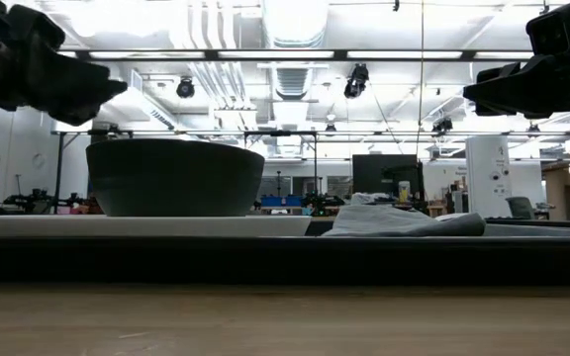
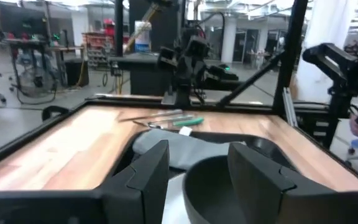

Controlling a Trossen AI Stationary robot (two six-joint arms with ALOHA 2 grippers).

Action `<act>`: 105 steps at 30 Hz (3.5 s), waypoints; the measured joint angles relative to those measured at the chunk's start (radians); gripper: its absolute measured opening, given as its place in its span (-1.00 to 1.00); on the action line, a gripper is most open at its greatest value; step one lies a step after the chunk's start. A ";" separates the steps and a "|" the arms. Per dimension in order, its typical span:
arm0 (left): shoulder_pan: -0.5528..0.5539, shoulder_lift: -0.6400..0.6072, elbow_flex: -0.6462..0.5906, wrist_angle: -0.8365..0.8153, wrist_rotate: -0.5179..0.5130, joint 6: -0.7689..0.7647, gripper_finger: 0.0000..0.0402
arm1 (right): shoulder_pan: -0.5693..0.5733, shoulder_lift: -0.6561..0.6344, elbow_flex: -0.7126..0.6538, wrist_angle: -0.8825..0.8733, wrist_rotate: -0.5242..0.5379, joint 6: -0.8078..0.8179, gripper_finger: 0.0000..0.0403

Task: Set up tray
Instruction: Put the grey napkin on the black serving tray

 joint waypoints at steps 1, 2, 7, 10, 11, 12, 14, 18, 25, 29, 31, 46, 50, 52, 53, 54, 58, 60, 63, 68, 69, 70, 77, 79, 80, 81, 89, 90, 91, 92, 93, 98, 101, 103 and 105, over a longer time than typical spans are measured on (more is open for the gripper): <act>0.000 0.001 0.001 -0.001 0.002 0.000 -0.27 | 0.000 0.000 0.000 0.000 0.001 0.000 -0.96; 0.000 0.001 0.001 -0.001 0.002 0.000 -0.27 | 0.000 0.000 0.000 0.000 0.000 0.000 -0.96; 0.000 0.011 0.000 0.000 0.001 0.006 -0.27 | 0.000 0.000 0.000 0.000 0.000 0.000 -0.96; 0.000 0.018 0.000 0.000 -0.001 0.007 -0.27 | 0.000 0.000 0.000 0.000 0.000 0.000 -0.96; 0.000 0.022 0.000 0.000 -0.001 0.007 -0.27 | 0.000 0.000 0.000 0.000 0.001 0.000 -0.96; 0.000 0.026 0.001 0.000 -0.001 0.007 -0.27 | 0.000 0.000 0.000 0.000 0.001 0.000 -0.96; 0.000 0.033 0.001 0.001 -0.002 0.007 -0.27 | 0.000 0.000 0.000 0.000 0.000 0.000 -0.96; 0.000 0.033 0.001 0.002 -0.002 0.007 -0.27 | 0.000 0.000 0.000 0.000 0.000 0.000 -0.96; 0.000 0.034 0.001 0.005 -0.003 0.007 -0.27 | 0.000 0.000 0.000 0.006 0.000 0.000 -0.96; 0.000 0.034 0.000 0.006 -0.003 0.007 -0.27 | 0.000 0.000 0.000 0.013 0.000 0.000 -0.96; 0.000 0.034 0.000 0.006 -0.003 0.007 -0.27 | 0.000 0.000 0.000 0.032 0.000 0.028 -0.96; 0.000 0.034 0.000 0.006 -0.003 0.007 -0.27 | -0.052 0.070 0.122 -0.118 0.001 0.230 -0.96; 0.000 0.034 0.000 0.006 -0.003 0.007 -0.27 | -0.077 0.184 0.225 -0.205 0.000 0.232 -0.96; 0.000 0.034 0.000 0.006 -0.003 0.007 -0.27 | -0.079 0.255 0.255 -0.201 -0.002 0.213 -0.96; 0.000 0.034 0.000 0.006 -0.003 0.007 -0.27 | -0.079 0.292 0.265 -0.194 -0.003 0.210 -0.96; 0.000 0.034 0.000 0.006 -0.003 0.007 -0.27 | -0.080 0.331 0.272 -0.184 -0.010 0.211 -0.96; 0.000 0.035 0.000 0.006 -0.003 0.007 -0.27 | -0.079 0.502 0.291 -0.121 -0.113 0.209 -0.96; 0.000 0.035 0.000 0.006 -0.003 0.007 -0.27 | -0.079 0.594 0.296 -0.061 -0.176 0.206 -0.96; 0.000 0.035 0.000 0.006 -0.003 0.007 -0.27 | -0.079 0.716 0.300 0.024 -0.257 0.194 -0.96; 0.000 0.035 0.000 0.006 -0.003 0.007 -0.27 | -0.075 0.867 0.332 0.062 -0.312 0.172 -0.96; 0.000 0.035 0.000 0.006 -0.003 0.007 -0.27 | -0.074 0.888 0.340 0.064 -0.316 0.164 -0.96; 0.000 0.035 0.000 0.006 -0.003 0.007 -0.27 | -0.071 0.909 0.350 0.063 -0.317 0.160 -0.96; 0.000 0.035 0.000 0.006 -0.003 0.007 -0.27 | -0.020 1.047 0.421 0.070 -0.317 0.131 -0.96; 0.000 0.035 0.000 0.006 -0.003 0.007 -0.27 | -0.006 1.087 0.443 0.069 -0.317 0.127 -0.96; 0.000 0.035 0.000 0.006 -0.003 0.007 -0.27 | 0.000 1.107 0.455 0.069 -0.317 0.127 -0.96; 0.000 0.035 0.000 0.006 -0.003 0.006 -0.27 | 0.006 1.127 0.468 0.071 -0.317 0.126 -0.96; 0.000 0.035 0.000 0.006 -0.003 0.007 -0.27 | 0.023 1.251 0.558 0.061 -0.316 0.116 -0.96; 0.000 0.035 0.000 0.006 -0.003 0.007 -0.27 | 0.023 1.259 0.564 0.061 -0.316 0.116 -0.96; 0.000 0.035 0.000 0.006 -0.003 0.007 -0.27 | 0.023 1.267 0.570 0.060 -0.316 0.116 -0.96; 0.000 0.035 0.000 0.006 -0.003 0.007 -0.27 | 0.023 1.274 0.576 0.060 -0.316 0.115 -0.96; 0.000 0.035 0.000 0.006 -0.003 0.007 -0.27 | 0.023 1.277 0.579 0.061 -0.316 0.113 -0.96; 0.000 0.035 0.000 0.006 -0.003 0.006 -0.27 | 0.022 1.276 0.585 0.044 -0.306 0.118 -0.96; 0.000 0.035 0.000 0.006 -0.003 0.007 -0.27 | 0.023 1.276 0.585 0.017 -0.266 0.126 -0.96; 0.000 0.035 0.000 0.006 -0.003 0.007 -0.27 | 0.022 1.276 0.584 -0.007 -0.255 0.124 -0.96; 0.000 0.035 0.000 0.006 -0.003 0.006 -0.27 | 0.023 1.276 0.583 -0.017 -0.253 0.123 -0.96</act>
